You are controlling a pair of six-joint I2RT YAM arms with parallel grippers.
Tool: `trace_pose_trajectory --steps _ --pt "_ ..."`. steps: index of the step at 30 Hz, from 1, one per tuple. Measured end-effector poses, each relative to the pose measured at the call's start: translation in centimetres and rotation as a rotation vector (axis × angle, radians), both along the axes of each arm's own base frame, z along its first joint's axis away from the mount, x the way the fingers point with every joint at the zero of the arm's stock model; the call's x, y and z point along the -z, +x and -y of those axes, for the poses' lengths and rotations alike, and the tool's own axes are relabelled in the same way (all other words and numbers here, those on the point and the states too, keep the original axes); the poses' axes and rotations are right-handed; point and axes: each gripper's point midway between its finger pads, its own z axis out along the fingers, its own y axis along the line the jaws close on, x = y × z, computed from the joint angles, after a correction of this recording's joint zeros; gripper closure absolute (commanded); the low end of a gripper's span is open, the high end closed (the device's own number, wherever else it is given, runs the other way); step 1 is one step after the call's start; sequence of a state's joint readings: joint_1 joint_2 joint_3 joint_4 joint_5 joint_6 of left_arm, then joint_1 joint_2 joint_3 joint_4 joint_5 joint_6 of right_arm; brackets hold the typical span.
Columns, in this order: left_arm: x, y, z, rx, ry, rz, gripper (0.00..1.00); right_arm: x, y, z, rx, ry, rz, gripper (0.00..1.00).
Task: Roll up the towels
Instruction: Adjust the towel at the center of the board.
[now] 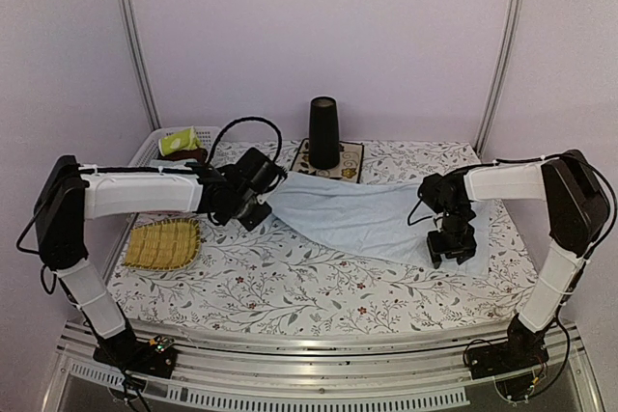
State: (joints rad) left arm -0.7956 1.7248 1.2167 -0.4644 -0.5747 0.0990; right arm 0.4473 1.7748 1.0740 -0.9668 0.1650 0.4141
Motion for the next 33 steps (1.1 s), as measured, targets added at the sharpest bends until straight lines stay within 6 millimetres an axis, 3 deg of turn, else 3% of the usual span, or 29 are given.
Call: trace_pose_trajectory --steps 4,7,9,13,16,19,21,23,26,29,33 --pt "2.5 -4.6 1.3 0.116 0.140 -0.053 1.00 0.0 -0.3 0.2 -0.015 -0.007 -0.014 0.41" --pt "4.6 -8.0 1.0 0.193 0.193 -0.140 0.96 -0.1 -0.5 0.4 -0.021 -0.015 -0.024 0.41" --pt "5.3 -9.3 0.4 0.221 0.192 -0.198 0.56 -0.1 -0.8 0.5 -0.022 -0.019 -0.032 0.41" --pt "4.8 -10.9 0.6 0.267 0.131 -0.263 0.22 -0.2 -1.7 0.9 -0.021 -0.028 -0.054 0.41" --pt "4.5 -11.4 1.0 0.287 0.086 -0.290 0.04 -0.8 -2.4 1.1 -0.016 -0.024 -0.061 0.41" --pt "4.3 -11.3 0.7 0.273 0.046 -0.312 0.03 -1.8 -2.6 1.1 -0.006 -0.014 -0.046 0.41" --pt "3.8 -10.2 -0.1 0.236 0.001 -0.326 0.03 -2.4 -2.7 1.2 0.002 -0.006 -0.032 0.39" --pt "2.9 -8.2 -1.3 0.174 -0.054 -0.322 0.03 -3.0 -2.6 1.3 0.015 0.002 -0.021 0.14" --pt "0.1 -3.7 -3.0 0.057 -0.161 -0.279 0.03 -4.2 -1.7 1.3 0.047 0.029 0.022 0.11" --pt "-3.2 2.6 -3.0 -0.041 -0.306 -0.219 0.03 -6.3 0.9 1.4 0.125 0.144 0.121 0.11" --pt "-3.2 8.7 -3.7 -0.128 -0.418 -0.212 0.12 -9.4 5.3 3.4 0.242 0.236 0.263 0.10"
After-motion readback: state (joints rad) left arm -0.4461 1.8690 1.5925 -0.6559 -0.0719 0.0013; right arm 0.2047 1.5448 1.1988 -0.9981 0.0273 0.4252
